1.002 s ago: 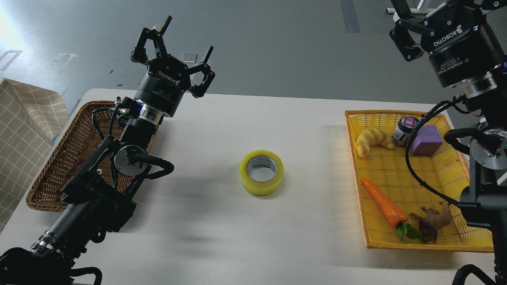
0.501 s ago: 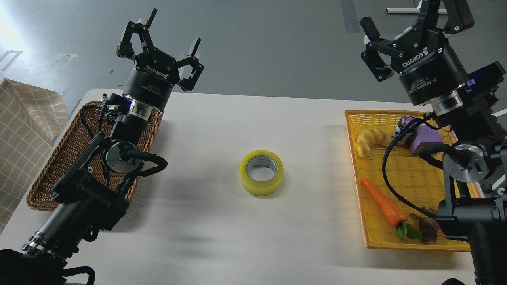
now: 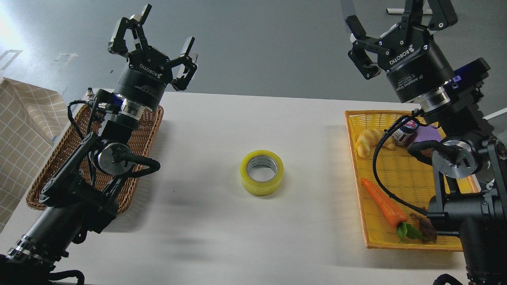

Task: Place and transfer tape with both arms
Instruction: 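Release the tape and withdraw the right gripper upward, then reach the left gripper toward the tape roll on the table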

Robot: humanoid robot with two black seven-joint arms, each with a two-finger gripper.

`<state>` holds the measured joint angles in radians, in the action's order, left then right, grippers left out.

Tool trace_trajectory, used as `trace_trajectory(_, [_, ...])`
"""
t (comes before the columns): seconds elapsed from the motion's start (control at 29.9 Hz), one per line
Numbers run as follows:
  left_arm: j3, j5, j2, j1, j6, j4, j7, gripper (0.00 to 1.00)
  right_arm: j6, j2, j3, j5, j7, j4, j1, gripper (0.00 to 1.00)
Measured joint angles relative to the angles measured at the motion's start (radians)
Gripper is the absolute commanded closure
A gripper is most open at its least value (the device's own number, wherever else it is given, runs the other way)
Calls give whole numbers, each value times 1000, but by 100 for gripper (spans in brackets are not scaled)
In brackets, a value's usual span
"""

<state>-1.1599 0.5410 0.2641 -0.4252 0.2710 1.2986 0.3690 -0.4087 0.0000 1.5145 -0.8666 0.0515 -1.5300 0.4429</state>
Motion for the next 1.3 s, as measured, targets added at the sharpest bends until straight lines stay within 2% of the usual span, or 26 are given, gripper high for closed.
trace_trajectory(0.1, [14, 294, 16, 0, -135, 39, 65, 2, -1, 0, -3, 0, 1, 9, 3, 0])
trace_trajectory(0.2, [49, 447, 41, -1, -209, 78, 81, 2, -3, -1, -4, 0, 1, 21, 11, 0])
trace_trajectory(0.37, [136, 680, 109, -7, -285, 123, 83, 2, -1, -3, -4, -3, 2, 30, 24, 0])
trace_trajectory(0.43, [183, 865, 122, -6, -346, 125, 64, 2, 1, -3, -4, -3, 2, 30, 41, 0])
trace_trajectory(0.47, [205, 944, 126, -4, -365, 125, 38, 2, 1, -3, -5, -4, 2, 30, 49, 0])
trace_trajectory(0.6, [296, 1111, 143, 2, -387, 96, -125, 2, 2, -17, -5, -5, 3, 45, 64, 0])
trace_trajectory(0.7, [358, 1150, 145, -4, -389, 67, -169, 2, 2, -37, -5, -5, 3, 52, 65, 0])
trace_trajectory(0.8, [396, 1234, 141, -9, -389, 31, -174, 2, 2, -42, -4, -3, 4, 54, 65, 0])
trace_trajectory(1.0, [447, 1366, 126, -11, -390, -42, -135, 2, 5, -42, -1, -3, 3, 54, 70, 0])
trace_trajectory(1.3, [464, 1398, 69, -16, -406, -45, -127, 2, 6, -42, 2, -3, 2, 64, 70, 0])
